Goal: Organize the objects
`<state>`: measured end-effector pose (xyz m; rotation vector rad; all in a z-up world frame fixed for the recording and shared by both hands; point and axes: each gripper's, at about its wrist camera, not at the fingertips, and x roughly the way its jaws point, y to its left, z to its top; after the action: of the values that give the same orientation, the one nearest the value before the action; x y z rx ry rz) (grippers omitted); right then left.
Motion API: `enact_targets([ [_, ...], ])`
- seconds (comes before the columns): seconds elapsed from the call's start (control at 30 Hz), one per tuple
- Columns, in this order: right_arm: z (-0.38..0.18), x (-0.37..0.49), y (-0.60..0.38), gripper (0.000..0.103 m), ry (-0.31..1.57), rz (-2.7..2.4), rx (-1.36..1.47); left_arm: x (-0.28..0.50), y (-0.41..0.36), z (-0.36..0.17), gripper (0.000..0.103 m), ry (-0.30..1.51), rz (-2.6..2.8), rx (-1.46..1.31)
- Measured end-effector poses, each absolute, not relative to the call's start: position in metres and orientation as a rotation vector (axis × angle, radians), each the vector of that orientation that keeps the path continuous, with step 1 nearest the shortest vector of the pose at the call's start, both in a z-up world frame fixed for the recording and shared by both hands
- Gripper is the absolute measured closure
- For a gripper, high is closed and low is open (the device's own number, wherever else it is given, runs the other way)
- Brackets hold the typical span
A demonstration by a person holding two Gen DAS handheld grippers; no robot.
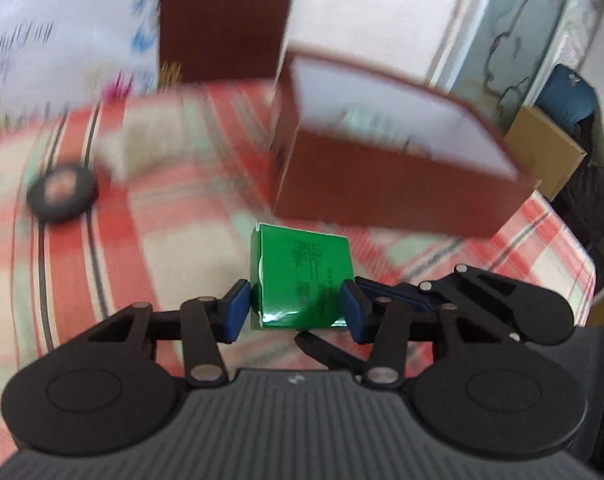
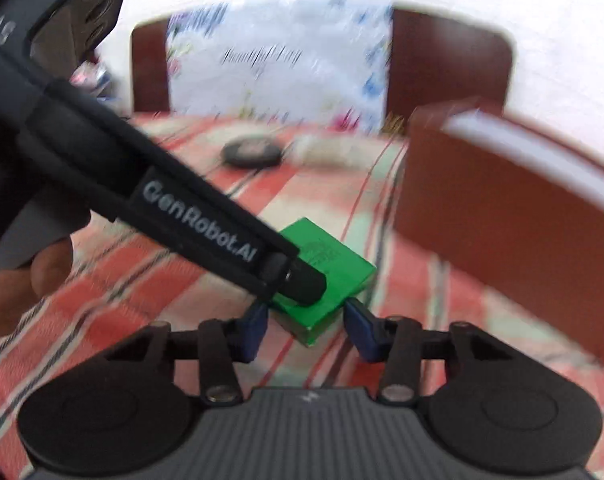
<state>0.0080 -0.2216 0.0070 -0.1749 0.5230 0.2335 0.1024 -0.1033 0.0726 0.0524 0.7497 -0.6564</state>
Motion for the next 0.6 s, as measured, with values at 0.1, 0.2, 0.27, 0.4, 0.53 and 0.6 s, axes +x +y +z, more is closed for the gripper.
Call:
enact_targets([
  [0.1, 0.040, 0.009, -0.237, 0.059, 0.360, 0.139, -0.197, 0.110, -0.129, 0.114, 0.052, 0.631, -0.697, 0.074],
  [0.2, 0.062, 0.027, -0.260, 0.056, 0.300, 0.063, -0.166, 0.127, -0.160, 0.133, 0.051, 0.583, -0.720, 0.104],
  [0.27, 0.067, 0.045, -0.276, 0.055, 0.306, 0.022, -0.132, 0.142, -0.180, 0.132, 0.051, 0.575, -0.713, 0.130],
  [0.4, 0.050, 0.088, -0.288, 0.046, 0.373, -0.028, -0.163, 0.167, -0.212, 0.109, 0.045, 0.626, -0.561, 0.198],
  [0.53, 0.049, 0.081, -0.297, 0.042, 0.353, -0.044, -0.107, 0.154, -0.205, 0.106, 0.042, 0.627, -0.531, 0.195],
  [0.6, 0.050, 0.068, -0.299, 0.037, 0.337, -0.044, -0.094, 0.147, -0.197, 0.110, 0.039, 0.607, -0.526, 0.207],
])
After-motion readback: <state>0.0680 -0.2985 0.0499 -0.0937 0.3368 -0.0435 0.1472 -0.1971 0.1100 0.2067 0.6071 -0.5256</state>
